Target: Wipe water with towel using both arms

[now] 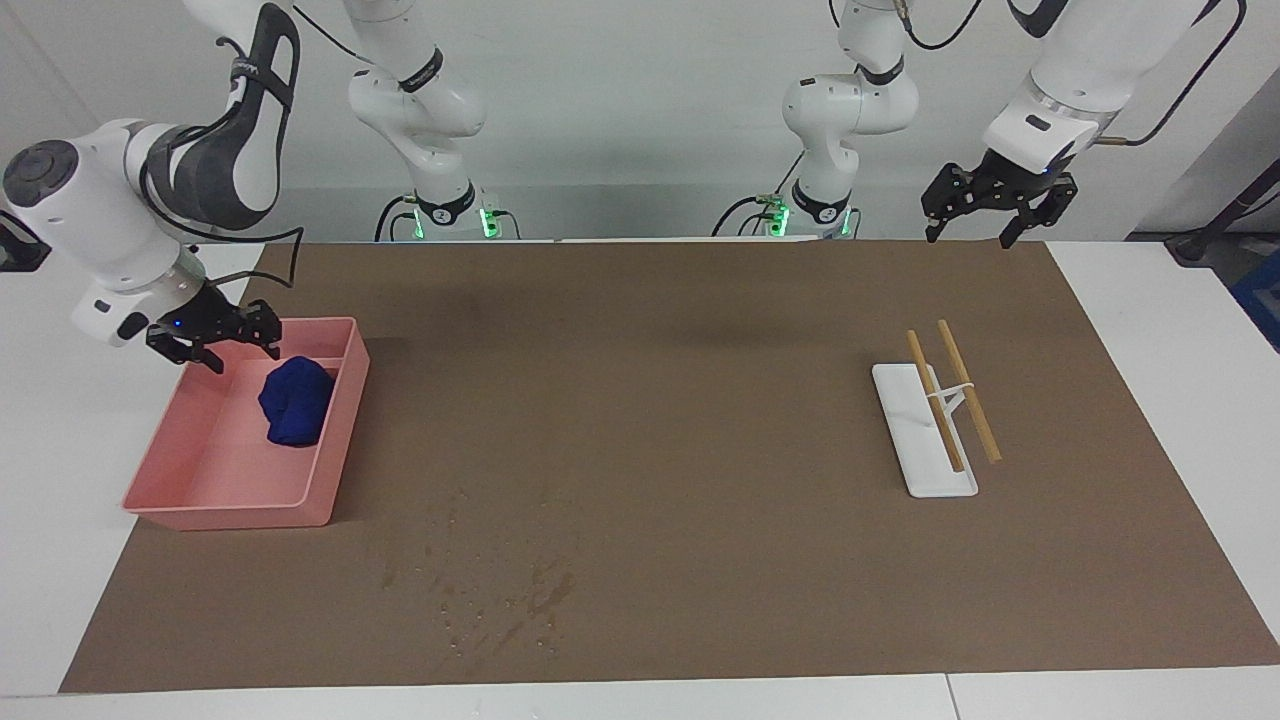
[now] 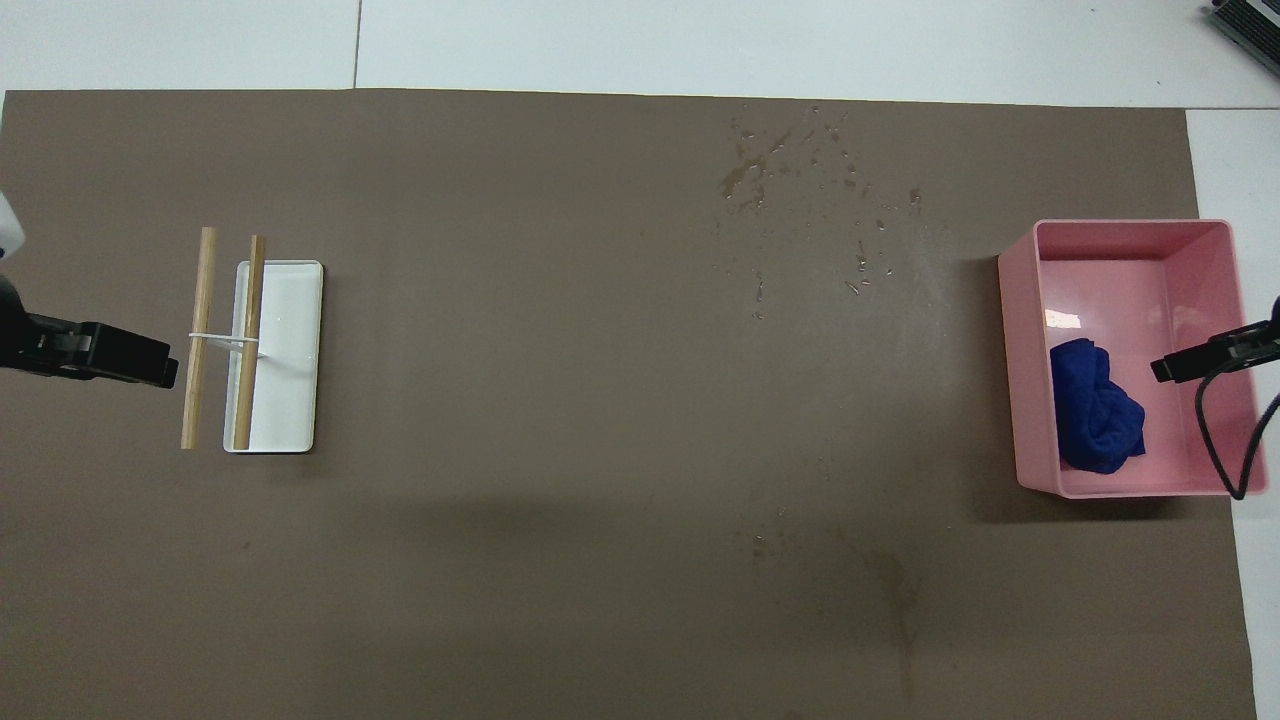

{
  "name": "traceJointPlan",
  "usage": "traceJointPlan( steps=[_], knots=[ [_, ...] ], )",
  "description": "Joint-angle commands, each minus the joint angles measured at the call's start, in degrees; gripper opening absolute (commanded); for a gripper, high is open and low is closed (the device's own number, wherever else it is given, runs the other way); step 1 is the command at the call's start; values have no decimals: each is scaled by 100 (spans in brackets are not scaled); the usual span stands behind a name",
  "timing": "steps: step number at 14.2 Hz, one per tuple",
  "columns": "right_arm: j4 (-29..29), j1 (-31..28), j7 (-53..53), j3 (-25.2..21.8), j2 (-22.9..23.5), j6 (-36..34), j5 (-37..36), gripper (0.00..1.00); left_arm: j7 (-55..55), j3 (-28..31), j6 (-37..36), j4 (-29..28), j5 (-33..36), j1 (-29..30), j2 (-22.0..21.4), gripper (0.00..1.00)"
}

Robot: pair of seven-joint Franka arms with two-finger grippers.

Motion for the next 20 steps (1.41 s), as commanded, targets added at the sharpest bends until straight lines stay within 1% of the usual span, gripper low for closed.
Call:
traceJointPlan(
  steps=[1,4,5,7,8,10,13,15,16,17,18,19,20],
  knots=[
    [404,214,166,109,-458,-725,-4,100,-17,-5,-74,-15,1,30,-47,100],
    [404,382,324,126,-1011,-1024,5,100,-17,-5,-74,-15,1,30,-47,100],
    [413,417,438,196,-1152,-1112,5,100,-17,-5,-74,-15,1,30,-47,100],
    [475,426,562,354,-1329,-1533,5,100,-17,-5,-74,-15,1,30,-47,100],
    [405,435,832,442,-1390,-1552,5,100,-17,-5,-74,-15,1,30,-47,100],
    [492,453,1273,644,-1356,-1561,5,100,-17,-5,-74,-15,1,30,-47,100],
    [466,453,1318,706,-1443,-1798,5,100,-8,-5,-74,-15,1,30,-47,100],
    [431,453,1327,698,-1452,-1598,-4,100,-17,-5,-74,-15,1,30,-47,100],
    [439,488,1318,698,-1435,-1370,-30,100,-17,-5,-74,-15,1,30,-47,100],
    [526,784,1327,628,-1365,-1272,-118,100,-17,-5,-74,-15,1,30,-47,100],
    [684,1135,1327,505,-1173,-1280,-205,100,-17,-5,-74,-15,1,30,-47,100],
    [929,1391,1379,313,-1058,-1280,-319,100,-17,-5,-74,-15,1,30,-47,100],
    [975,1585,1545,215,-1022,-1280,-321,100,-17,-5,-74,-15,1,30,-47,100]
  ],
)
